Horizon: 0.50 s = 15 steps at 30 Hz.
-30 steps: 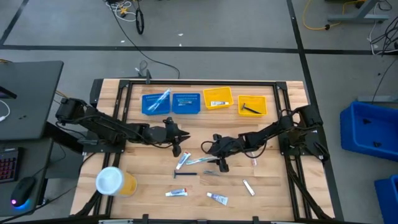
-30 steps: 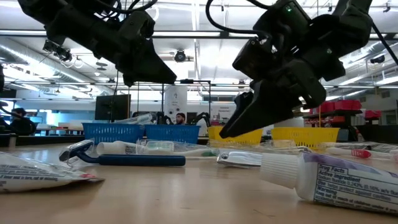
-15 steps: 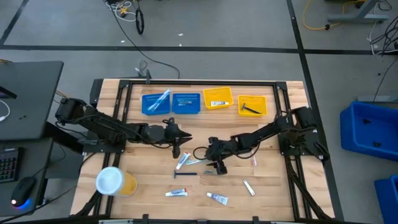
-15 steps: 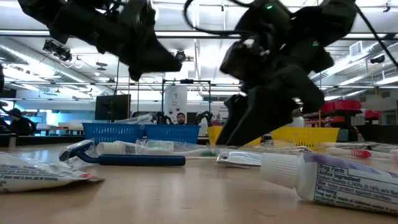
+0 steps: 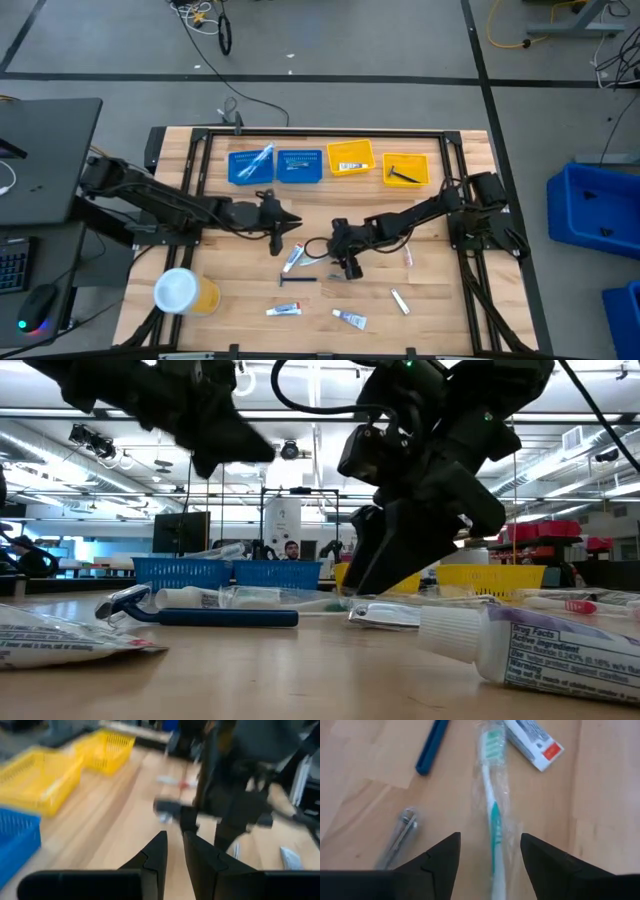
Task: Pick & Place Travel size toiletries
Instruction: Put the silver nail cutter into the right blue bin
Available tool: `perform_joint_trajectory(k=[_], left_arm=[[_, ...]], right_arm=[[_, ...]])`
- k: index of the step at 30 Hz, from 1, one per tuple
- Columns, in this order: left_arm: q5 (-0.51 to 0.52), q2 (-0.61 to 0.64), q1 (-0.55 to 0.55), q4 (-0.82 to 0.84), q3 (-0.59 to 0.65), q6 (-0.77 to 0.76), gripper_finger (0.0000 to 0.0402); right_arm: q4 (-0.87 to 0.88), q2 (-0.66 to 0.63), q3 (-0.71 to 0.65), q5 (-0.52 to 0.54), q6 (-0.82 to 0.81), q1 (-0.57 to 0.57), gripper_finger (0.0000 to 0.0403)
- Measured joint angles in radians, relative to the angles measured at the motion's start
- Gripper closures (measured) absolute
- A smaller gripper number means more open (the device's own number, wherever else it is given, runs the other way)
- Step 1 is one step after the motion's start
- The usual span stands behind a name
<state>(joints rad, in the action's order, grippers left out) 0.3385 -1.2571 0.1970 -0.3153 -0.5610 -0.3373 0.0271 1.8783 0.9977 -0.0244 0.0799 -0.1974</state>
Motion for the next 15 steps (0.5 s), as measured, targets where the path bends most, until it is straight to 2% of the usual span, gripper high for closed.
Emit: perform_joint_trajectory(k=[3,9,15], left_arm=[[0.011,-0.006,0.011,0.055,0.007,-0.025,0.033],[0.044,-0.004,0.028,0.054,0.015,-0.047,0.033],[0.053,-0.004,0.027,0.061,0.015,-0.053,0.033]], right_arm=[[0.039,-0.033,0.0,0.021,0.0,0.0,0.0172],[0.244,-0.15,0.007,0.121,-0.029,0.0,0.0151],[0.538,-0.227,0.004,0.137,-0.242,0.011,0.0148]])
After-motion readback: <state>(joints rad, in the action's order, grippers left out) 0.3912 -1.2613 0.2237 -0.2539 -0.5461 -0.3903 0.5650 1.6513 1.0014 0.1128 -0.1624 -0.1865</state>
